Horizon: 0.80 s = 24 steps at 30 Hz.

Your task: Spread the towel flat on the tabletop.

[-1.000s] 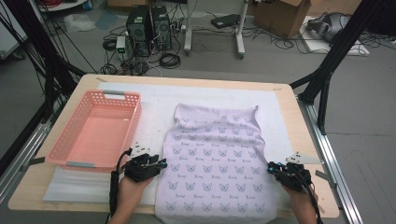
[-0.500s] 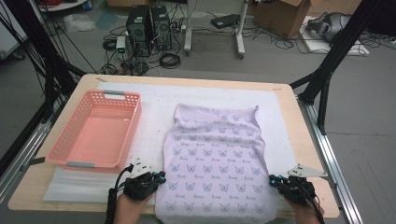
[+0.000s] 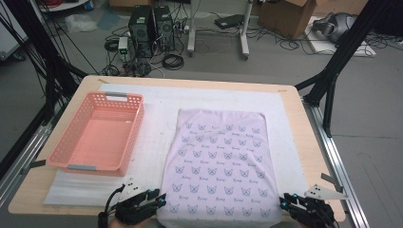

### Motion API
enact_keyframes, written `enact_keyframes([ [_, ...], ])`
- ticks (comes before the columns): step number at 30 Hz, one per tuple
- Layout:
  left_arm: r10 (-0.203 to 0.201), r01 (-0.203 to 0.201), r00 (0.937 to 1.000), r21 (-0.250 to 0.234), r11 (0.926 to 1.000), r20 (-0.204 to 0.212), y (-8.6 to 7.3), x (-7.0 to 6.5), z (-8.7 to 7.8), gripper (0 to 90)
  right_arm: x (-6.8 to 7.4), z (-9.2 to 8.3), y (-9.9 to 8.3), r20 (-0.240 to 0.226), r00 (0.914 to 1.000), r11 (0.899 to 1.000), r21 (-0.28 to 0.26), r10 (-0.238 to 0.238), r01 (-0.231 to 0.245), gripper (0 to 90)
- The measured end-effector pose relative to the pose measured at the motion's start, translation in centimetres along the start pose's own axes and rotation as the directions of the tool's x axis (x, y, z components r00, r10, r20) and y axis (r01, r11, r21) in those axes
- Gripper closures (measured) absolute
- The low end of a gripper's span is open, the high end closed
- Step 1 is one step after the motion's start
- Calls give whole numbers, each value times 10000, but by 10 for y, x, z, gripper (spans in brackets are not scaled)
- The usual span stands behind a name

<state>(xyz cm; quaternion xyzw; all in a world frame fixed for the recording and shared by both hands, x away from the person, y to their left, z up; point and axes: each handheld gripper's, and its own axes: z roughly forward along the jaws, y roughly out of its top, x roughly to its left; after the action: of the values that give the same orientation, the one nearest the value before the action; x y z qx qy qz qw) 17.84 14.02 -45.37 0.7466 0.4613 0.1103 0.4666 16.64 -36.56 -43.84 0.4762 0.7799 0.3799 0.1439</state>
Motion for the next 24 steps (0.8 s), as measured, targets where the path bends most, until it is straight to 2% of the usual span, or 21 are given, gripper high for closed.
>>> enact_keyframes([
  [3,-46,41,9999,-345,9994,-154,6,3,4,539,-3,5,6,360,9991,9991,-378,224,-211,639],
  [6,-174,160,9994,-453,9988,-308,13,8,13,539,-5,16,11,568,9979,9989,-367,322,-301,639],
  [7,-172,162,9995,-342,9993,-281,14,10,17,541,-5,20,12,594,9979,9993,-262,264,-249,644],
  [8,-154,147,9995,-251,9996,-289,15,11,21,556,-5,25,13,608,9979,9997,-96,229,-223,658],
  [10,-70,63,9995,-258,9996,-293,14,9,25,571,-4,27,14,700,9975,9998,-157,90,-80,734],
  [11,51,-53,9998,-165,9998,-174,15,7,27,620,-5,27,15,675,9977,9999,-132,103,-95,781],
  [12,226,-230,9994,-149,9996,-272,14,5,28,642,-6,28,15,390,9991,9998,-109,145,-141,867],
  [13,680,-689,9954,-111,9976,-682,14,1,28,695,-6,28,15,256,9996,9998,-96,150,-148,872],
  [14,786,-796,9939,-102,9968,-777,13,0,29,800,-4,28,16,374,9993,10000,-40,-58,60,880],
  [15,674,-680,9949,-52,9977,-745,14,0,28,860,-3,28,16,408,9991,9999,-4,-101,101,884],
  [16,622,-625,9946,-16,9980,-836,14,-1,27,868,-3,28,16,438,9989,9999,6,-137,136,886],
  [18,692,-692,9934,30,9976,-910,12,-3,25,873,-4,24,15,585,9982,9999,1,-131,131,890],
  [22,231,-226,9988,126,9997,-425,6,-5,16,856,-9,13,12,812,9967,10000,10,-59,58,890],
  [24,122,-118,9994,124,9999,-313,6,-5,13,735,-6,8,12,1008,9943,9992,223,-346,325,889],
])
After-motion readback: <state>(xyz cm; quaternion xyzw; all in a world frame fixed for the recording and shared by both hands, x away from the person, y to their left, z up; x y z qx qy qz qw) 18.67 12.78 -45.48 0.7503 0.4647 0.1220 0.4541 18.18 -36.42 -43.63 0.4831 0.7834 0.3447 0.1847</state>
